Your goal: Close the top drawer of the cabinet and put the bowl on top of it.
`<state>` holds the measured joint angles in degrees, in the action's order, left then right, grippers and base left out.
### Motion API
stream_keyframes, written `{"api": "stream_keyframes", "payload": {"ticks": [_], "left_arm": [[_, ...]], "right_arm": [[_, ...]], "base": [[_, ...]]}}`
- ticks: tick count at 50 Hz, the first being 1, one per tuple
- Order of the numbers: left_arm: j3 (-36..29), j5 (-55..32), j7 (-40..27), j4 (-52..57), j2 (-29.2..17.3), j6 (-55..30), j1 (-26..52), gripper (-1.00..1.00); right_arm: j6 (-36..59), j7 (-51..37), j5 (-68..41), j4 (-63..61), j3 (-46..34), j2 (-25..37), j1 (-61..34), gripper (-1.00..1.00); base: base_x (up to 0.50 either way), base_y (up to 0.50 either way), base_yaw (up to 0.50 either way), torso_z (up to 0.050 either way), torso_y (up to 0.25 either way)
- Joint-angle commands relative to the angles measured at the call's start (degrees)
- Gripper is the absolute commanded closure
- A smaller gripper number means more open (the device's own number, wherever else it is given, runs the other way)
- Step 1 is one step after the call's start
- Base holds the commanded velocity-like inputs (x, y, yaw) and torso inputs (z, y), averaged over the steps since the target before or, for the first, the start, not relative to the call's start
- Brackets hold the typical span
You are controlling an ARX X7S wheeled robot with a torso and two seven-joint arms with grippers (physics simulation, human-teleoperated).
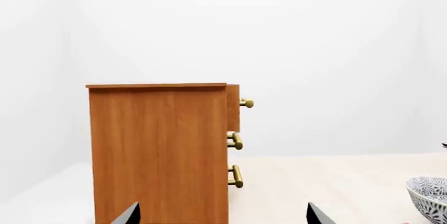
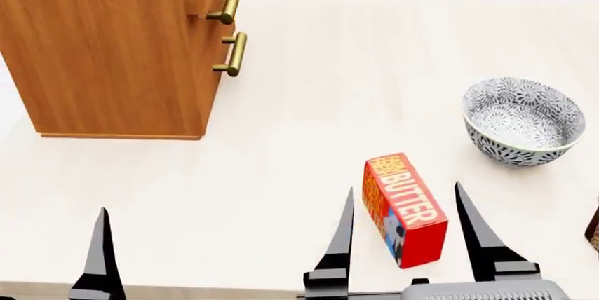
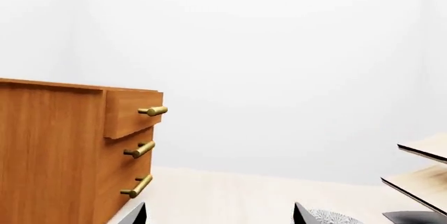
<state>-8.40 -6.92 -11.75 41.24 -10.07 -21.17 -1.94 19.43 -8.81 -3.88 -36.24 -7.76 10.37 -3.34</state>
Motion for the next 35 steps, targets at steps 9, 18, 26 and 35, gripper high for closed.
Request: {"api": "stream_keyframes", "payload": {"ticks": [9, 18, 26, 35], "left_arm": [[-0.78, -0.25, -1.09, -0.14, -0.63, 0.07, 0.13, -1.0], [-1.15, -0.29, -1.54, -0.28, -0.94, 0.17, 0.12, -1.0], [-1.63, -0.31, -1.87, -0.47, -1.17, 0.14, 0.39, -1.0], [-1.68, -0.65, -2.18, -0.44, -1.54, 0.26, 0.33, -1.0]], "right_arm": [[-1.42, -1.52, 0.56, 0.87, -0.74, 0.46, -0.06, -1.0], [-1.29, -1.55, -0.27, 1.09, -0.82, 0.88, 0.05, -1.0], [-1.95, -1.69, -0.99, 1.3, -0.85, 1.35, 0.2, -1.0], [-2.09, -2.33, -1.2, 1.02, -1.48, 1.98, 0.1, -1.0]], "base": [[0.0, 0.01, 0.0, 0.0, 0.0], [0.02, 0.0, 0.0, 0.0, 0.0], [0.47, 0.0, 0.0, 0.0, 0.0], [0.5, 0.0, 0.0, 0.0, 0.0]]}}
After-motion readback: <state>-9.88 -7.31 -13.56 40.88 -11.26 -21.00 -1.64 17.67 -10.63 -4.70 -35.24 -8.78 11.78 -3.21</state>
